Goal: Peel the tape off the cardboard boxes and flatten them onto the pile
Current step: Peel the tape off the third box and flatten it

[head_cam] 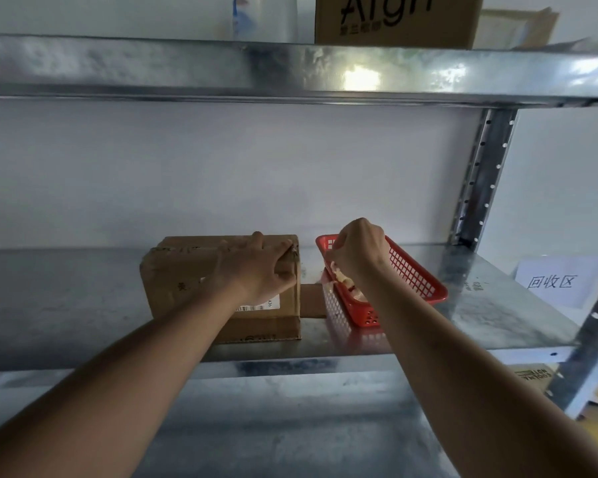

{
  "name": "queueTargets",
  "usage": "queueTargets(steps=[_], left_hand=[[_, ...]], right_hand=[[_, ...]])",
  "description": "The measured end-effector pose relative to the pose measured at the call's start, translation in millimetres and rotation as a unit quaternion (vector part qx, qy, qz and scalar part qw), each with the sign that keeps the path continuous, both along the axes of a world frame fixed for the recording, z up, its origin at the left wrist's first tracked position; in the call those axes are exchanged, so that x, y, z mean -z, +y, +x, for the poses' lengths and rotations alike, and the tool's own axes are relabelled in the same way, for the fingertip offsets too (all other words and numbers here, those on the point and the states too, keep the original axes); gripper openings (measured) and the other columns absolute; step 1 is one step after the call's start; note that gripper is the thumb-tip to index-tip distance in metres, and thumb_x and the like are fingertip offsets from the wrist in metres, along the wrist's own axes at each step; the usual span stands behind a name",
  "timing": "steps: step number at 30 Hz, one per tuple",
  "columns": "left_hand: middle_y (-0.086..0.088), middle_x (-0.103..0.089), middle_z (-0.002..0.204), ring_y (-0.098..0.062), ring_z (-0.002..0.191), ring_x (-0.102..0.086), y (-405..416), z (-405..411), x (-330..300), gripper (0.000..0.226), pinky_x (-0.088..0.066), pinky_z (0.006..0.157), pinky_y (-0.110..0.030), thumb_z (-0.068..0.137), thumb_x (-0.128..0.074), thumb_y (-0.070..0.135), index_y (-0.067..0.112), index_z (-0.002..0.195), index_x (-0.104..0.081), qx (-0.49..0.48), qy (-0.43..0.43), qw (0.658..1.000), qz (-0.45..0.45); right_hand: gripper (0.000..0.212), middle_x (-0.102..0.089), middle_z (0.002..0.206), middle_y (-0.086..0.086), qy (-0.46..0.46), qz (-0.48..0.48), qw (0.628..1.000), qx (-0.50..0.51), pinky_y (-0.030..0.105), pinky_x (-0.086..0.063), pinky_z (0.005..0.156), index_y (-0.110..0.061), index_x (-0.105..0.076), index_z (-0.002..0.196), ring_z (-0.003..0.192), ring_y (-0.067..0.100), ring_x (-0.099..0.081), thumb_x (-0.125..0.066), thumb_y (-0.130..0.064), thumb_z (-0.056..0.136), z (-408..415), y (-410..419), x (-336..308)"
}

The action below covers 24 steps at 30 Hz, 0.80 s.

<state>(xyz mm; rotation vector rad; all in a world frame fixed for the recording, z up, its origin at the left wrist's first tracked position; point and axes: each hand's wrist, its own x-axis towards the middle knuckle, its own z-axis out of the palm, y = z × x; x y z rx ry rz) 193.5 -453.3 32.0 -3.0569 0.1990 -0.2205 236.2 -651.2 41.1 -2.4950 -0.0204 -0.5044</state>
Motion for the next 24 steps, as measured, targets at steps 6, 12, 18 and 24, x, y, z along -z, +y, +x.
queueTargets(steps=[6,12,18,24], left_hand=[[-0.009,-0.041,0.149,-0.042,0.136,-0.047,-32,-6,2,0.076,-0.029,0.116,-0.069,0.092,-0.04,0.079,0.044,0.158,-0.028,-0.004,-0.007,1.0,-0.012],[-0.009,-0.04,0.148,-0.042,0.136,-0.046,-39,-5,7,0.084,-0.024,0.118,-0.07,0.088,-0.042,0.084,0.046,0.159,-0.021,-0.008,-0.014,0.999,-0.028],[-0.005,-0.047,0.147,-0.036,0.139,-0.046,-36,-8,10,0.076,-0.028,0.119,-0.065,0.093,-0.045,0.077,0.039,0.157,-0.03,-0.007,-0.031,0.999,-0.038],[-0.003,-0.05,0.136,-0.027,0.123,-0.055,-24,-13,9,0.077,-0.044,0.106,-0.05,0.09,-0.047,0.079,0.019,0.137,-0.049,-0.004,-0.078,0.997,-0.019]], right_hand=[[0.021,-0.063,0.088,0.011,0.016,-0.087,0.996,0.018,0.023,-0.039,0.048,-0.005,-0.059,0.095,0.057,0.015,-0.049,-0.079,-0.007,0.088,2,-24,17],[0.031,-0.062,0.084,0.007,0.09,-0.106,0.99,-0.015,0.022,-0.045,0.051,-0.001,-0.064,0.117,0.064,0.017,-0.059,-0.077,-0.01,0.091,3,-36,28],[0.02,-0.072,0.1,0.008,0.006,-0.081,0.997,-0.005,0.022,-0.045,0.053,-0.011,-0.074,0.105,0.066,0.015,-0.057,-0.081,-0.008,0.086,0,-40,20],[0.016,-0.075,0.096,0.003,-0.08,-0.055,0.984,-0.146,0.02,-0.047,0.054,-0.012,-0.078,0.101,0.071,0.014,-0.065,-0.062,-0.013,0.099,-8,-17,11]])
